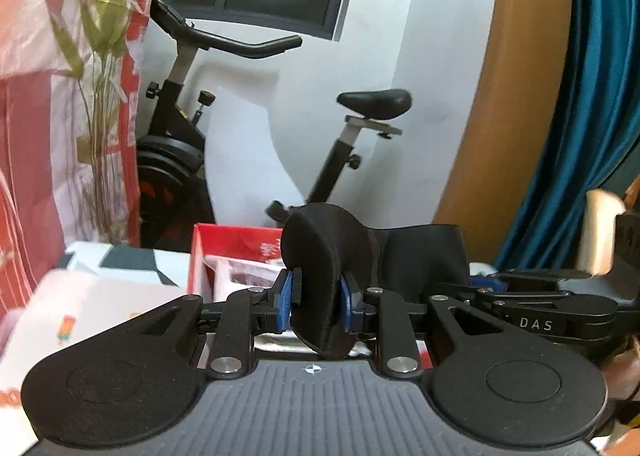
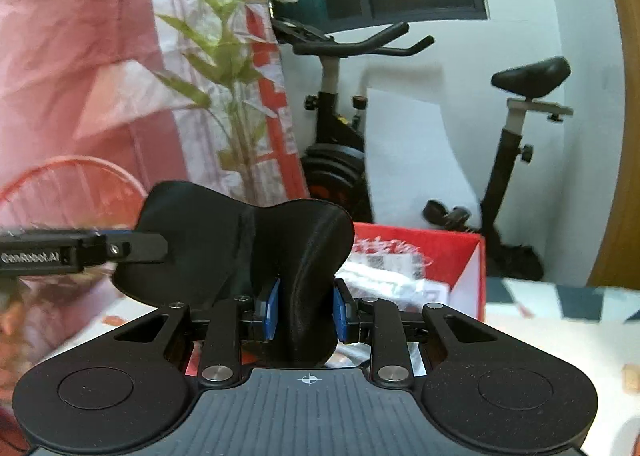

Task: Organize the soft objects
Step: 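Lift the black eye mask with both grippers and carry it over the red box, then lower the black eye mask into the red box and open both grippers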

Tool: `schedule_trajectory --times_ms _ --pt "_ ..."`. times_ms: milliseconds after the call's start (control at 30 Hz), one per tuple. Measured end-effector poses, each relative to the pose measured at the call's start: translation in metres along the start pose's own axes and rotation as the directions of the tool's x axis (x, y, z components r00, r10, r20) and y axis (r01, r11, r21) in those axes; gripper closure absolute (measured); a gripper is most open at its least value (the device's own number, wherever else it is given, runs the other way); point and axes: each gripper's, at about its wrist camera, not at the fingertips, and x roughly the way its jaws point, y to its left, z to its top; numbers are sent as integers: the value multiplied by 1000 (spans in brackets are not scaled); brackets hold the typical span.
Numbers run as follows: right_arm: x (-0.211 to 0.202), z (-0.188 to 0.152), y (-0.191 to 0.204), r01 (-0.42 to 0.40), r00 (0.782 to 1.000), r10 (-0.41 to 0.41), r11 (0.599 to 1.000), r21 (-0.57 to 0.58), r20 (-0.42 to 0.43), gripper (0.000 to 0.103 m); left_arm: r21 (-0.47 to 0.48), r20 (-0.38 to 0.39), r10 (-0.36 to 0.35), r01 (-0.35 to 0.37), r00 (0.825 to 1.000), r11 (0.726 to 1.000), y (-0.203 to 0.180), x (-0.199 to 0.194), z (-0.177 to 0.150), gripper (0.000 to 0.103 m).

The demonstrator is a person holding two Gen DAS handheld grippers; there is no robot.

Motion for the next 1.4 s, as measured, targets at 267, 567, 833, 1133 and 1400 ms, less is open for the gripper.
schedule_trajectory --times_ms 267,567,833,1133,1400 --pt "28 7 2 40 999 -40 999 -26 10 78 78 -9 69 -68 998 995 1 36 19 77" --pt "43 5 -4 37 997 -39 999 -30 -60 78 47 -19 54 -53 998 997 11 40 28 77" --pt "56 -20 -15 50 979 -43 998 32 -199 70 8 -216 30 -29 976 1000 20 67 -1 77" --pt "66 -24 -30 111 971 -99 993 45 -216 59 40 -285 57 -48 957 998 27 92 -9 76" --pt "71 -27 -43 149 967 -134 987 56 -219 60 91 -320 116 -92 940 992 31 113 -11 69"
